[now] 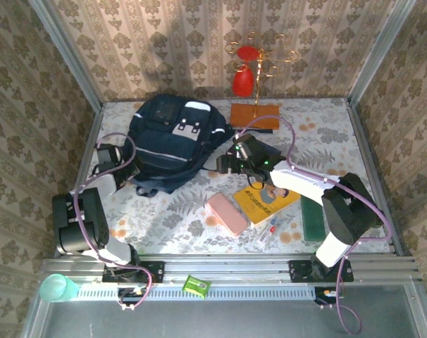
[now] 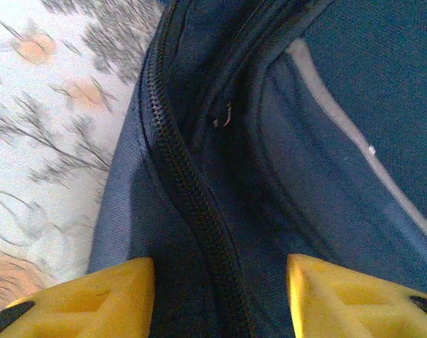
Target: Pack the student bag
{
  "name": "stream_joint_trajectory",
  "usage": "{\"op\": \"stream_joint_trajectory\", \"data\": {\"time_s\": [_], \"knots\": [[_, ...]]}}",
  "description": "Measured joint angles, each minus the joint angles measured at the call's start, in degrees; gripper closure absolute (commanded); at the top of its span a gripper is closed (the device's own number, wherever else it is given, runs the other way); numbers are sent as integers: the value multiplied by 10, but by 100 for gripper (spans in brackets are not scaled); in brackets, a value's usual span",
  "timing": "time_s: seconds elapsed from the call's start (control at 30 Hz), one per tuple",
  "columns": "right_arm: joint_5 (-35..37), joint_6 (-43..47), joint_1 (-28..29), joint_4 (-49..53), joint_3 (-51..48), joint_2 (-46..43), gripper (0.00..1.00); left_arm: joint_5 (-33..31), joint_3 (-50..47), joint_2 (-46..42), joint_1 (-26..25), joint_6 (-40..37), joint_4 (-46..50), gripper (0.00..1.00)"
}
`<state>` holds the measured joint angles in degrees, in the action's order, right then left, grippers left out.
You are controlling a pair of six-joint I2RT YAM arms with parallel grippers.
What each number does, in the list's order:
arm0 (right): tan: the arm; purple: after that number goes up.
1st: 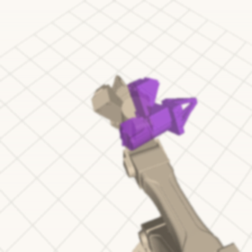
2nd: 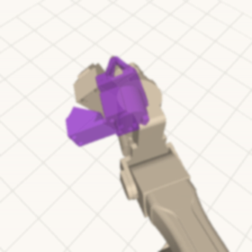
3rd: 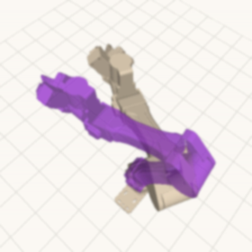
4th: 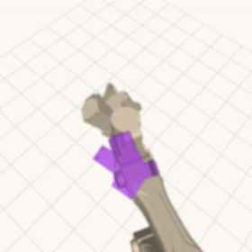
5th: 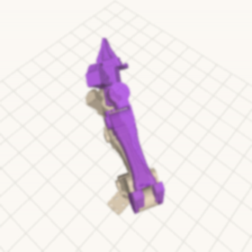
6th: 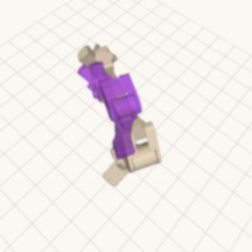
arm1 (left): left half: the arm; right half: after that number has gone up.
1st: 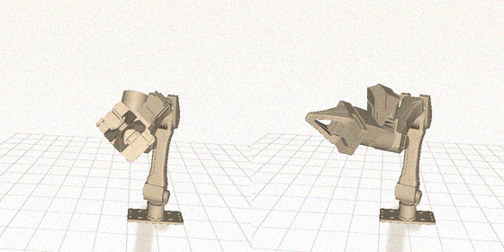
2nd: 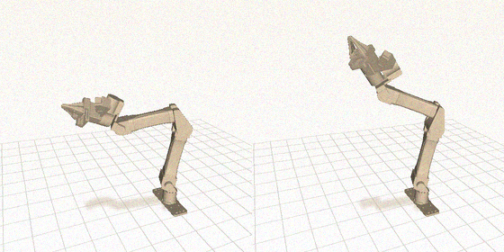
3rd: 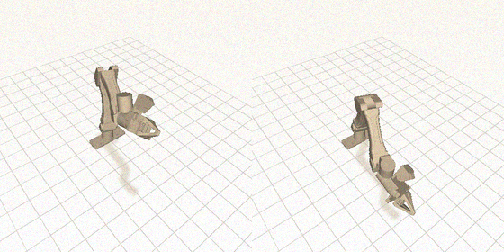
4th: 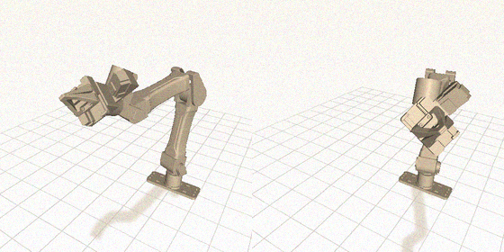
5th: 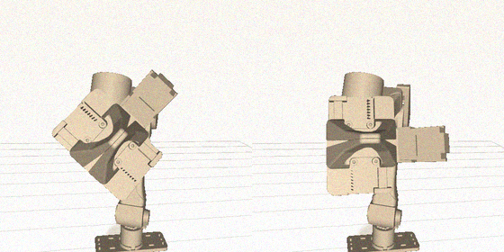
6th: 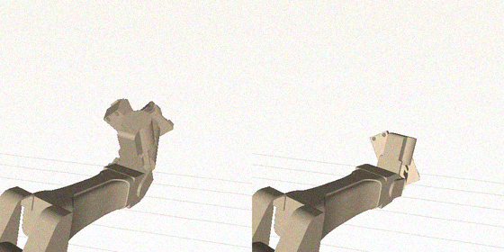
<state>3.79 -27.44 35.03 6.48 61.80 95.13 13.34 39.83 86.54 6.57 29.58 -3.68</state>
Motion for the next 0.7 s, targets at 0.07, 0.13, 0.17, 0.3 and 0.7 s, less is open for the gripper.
{"op": "stream_joint_trajectory", "data": {"time_s": [0.07, 0.13, 0.17, 0.3, 0.7], "knots": [[0, 0, 0, 2, 1, 5, 6, 7, -32, -22, -24, 7, -19, 54], [0, 0, 0, 4, 5, 16, 6, 13, -69, -64, -67, 13, -23, 53], [0, 0, 0, 6, 9, 25, 6, 15, -82, -86, -94, 14, -17, 50], [-11, -4, 0, 13, 45, 72, 7, 16, -103, -166, -197, 22, 26, 35], [-26, -90, -12, -6, 106, 153, 15, -132, -106, -309, -165, 17, 70, 6]]}}
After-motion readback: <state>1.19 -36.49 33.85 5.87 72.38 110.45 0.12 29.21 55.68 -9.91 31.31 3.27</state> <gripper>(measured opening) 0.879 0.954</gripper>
